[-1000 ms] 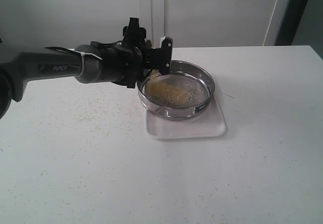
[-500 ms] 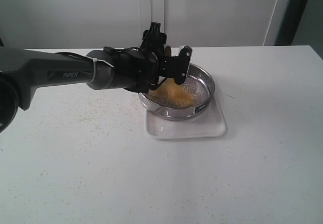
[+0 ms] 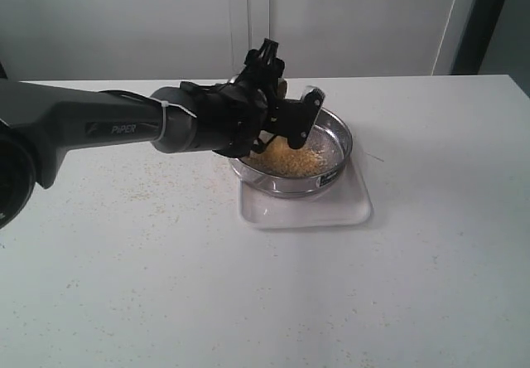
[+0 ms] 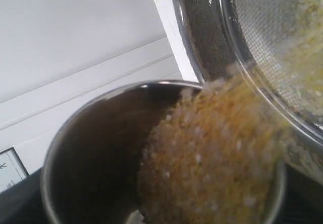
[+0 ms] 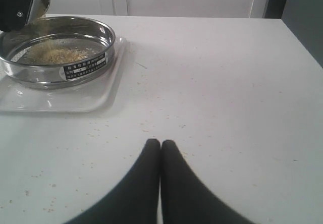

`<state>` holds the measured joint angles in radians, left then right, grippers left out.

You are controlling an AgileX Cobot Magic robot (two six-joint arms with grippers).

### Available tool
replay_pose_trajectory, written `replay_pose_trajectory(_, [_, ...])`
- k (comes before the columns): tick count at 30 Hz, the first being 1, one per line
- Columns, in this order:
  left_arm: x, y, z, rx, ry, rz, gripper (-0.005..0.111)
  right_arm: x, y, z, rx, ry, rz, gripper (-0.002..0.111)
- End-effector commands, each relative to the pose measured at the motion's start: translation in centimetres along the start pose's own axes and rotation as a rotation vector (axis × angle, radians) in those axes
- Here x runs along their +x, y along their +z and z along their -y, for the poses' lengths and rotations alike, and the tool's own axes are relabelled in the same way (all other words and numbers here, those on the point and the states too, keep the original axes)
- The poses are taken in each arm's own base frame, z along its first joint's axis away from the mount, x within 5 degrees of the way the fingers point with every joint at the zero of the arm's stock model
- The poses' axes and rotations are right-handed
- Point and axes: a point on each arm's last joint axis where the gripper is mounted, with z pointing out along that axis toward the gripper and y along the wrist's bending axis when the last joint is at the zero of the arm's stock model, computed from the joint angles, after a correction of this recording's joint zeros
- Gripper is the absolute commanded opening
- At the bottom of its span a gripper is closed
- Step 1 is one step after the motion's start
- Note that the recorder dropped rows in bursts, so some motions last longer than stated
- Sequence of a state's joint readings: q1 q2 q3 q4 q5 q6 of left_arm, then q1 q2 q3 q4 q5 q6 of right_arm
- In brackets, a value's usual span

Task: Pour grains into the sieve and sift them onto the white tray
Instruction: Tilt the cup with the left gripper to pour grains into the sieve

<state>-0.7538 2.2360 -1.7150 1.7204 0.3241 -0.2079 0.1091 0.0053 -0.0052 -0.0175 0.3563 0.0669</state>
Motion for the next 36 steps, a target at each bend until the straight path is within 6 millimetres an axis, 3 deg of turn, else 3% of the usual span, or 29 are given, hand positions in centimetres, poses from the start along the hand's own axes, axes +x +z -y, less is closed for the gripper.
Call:
replay_pose_trajectory(1, [0.2, -0.5, -0.9, -0.033, 0.019, -0.029, 0.000, 0.0, 0.0, 0.1, 0.010, 0.000, 0.016, 0.000])
replay_pose_trajectory(26, [0.5, -0.7, -1.0, -0.029, 0.240, -0.107, 0.000, 0.0, 0.0, 0.1, 0.009, 0.002, 0.016, 0.000])
replay_pose_trajectory(31, [0.2, -1.0, -1.1, -0.021, 0.435, -0.114, 0.000, 0.0, 0.0, 0.1, 0.009, 0.002, 0.016, 0.000])
replay_pose_trajectory(36, [-0.6, -1.4, -1.1, -0.024, 0.500, -0.112, 0.000, 0.0, 0.0, 0.1, 0.009, 0.002, 0.016, 0.000])
